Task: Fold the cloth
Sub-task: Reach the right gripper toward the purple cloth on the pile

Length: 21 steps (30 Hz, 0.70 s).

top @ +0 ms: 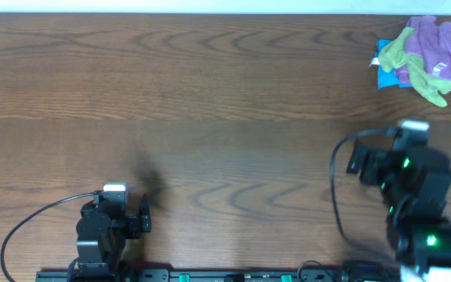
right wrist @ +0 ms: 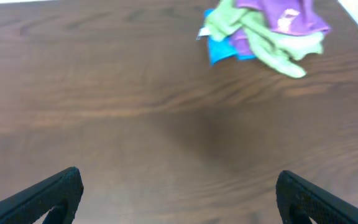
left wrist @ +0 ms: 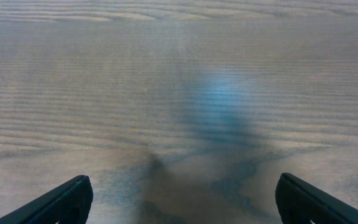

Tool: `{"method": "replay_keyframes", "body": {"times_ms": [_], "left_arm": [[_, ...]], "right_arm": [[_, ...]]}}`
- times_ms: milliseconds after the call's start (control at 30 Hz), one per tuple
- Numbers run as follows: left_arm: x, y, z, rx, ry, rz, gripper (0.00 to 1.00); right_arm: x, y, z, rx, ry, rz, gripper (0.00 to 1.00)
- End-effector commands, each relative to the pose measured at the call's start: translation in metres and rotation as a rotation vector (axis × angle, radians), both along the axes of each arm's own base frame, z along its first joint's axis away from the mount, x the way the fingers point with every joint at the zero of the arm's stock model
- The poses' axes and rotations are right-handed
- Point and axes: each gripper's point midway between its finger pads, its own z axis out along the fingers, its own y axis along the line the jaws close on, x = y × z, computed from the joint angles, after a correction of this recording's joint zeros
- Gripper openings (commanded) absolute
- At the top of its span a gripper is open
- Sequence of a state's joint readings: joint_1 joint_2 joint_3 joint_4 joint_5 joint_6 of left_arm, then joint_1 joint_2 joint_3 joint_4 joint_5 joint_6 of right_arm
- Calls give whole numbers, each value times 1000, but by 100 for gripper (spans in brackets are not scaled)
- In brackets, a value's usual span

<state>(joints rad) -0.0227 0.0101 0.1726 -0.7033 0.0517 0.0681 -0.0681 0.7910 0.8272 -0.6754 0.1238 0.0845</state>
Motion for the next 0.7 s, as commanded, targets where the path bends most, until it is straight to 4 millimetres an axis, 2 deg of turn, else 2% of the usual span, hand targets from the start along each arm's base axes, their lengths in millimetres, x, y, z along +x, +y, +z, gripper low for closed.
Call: {"method": "replay_keyframes", "body": {"times_ms": [0, 200, 400, 667], "left_arm": [[-4, 1, -9, 13, 33, 1, 95], [-4, 1, -9, 12, 33, 0, 95], [-4, 1, -9, 12, 33, 0, 95], [-4, 1, -9, 13, 33, 1, 95]], "right_arm": [[18, -23, 18, 13, 0, -99, 99], [55, -55, 33, 17, 32, -180, 99], [93, -97, 42, 54, 45, -249, 99], [124, -150, 56, 85, -6, -313, 99]]}}
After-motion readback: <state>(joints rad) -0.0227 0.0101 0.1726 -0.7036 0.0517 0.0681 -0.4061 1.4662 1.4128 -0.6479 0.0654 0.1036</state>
